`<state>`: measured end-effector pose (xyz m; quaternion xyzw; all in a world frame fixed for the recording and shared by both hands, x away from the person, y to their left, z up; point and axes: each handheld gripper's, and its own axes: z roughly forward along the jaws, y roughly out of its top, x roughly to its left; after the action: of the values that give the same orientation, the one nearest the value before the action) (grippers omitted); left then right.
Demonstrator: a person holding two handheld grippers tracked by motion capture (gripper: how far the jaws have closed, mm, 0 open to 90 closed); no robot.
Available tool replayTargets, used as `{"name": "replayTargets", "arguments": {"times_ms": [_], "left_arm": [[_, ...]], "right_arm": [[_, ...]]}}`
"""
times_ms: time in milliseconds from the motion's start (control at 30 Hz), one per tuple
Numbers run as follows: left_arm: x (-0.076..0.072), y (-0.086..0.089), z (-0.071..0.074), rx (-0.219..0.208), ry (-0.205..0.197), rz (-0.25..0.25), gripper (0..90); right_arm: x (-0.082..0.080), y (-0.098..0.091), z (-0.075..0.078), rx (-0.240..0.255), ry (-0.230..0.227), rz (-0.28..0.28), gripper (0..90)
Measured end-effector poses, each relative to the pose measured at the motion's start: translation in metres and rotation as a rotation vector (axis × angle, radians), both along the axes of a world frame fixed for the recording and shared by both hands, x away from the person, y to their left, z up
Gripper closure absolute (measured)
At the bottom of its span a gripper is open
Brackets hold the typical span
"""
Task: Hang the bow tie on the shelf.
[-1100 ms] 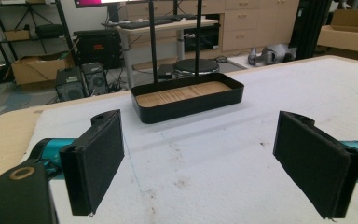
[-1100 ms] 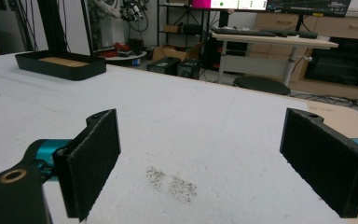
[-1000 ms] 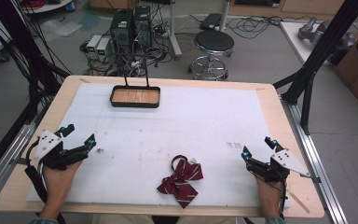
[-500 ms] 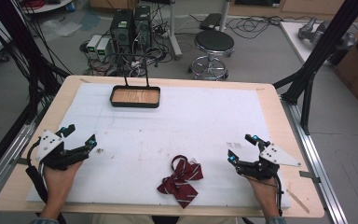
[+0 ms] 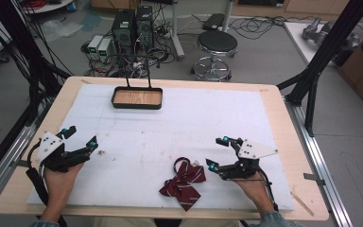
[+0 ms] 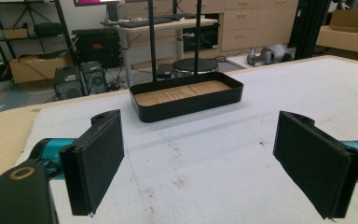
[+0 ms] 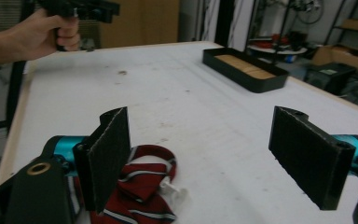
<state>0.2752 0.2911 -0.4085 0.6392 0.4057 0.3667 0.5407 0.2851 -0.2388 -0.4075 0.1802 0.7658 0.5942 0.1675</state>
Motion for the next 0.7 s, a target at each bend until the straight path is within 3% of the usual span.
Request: {"name": "replayTargets", "arguments": {"times_ms": [533,700], "left_arm": [[-0.001,0.000,0.001,-0.002,-0.006,-0.003,16.4],[-0.001,0.000,0.001,-0.004,-0.006,-0.002,16.4]], "right_arm": [[0.006,0.060,-0.012,-0.083,0.070,0.175,29.0],[0.008,0.074,-0.023,-0.155,0.100,0.236,37.3]]}}
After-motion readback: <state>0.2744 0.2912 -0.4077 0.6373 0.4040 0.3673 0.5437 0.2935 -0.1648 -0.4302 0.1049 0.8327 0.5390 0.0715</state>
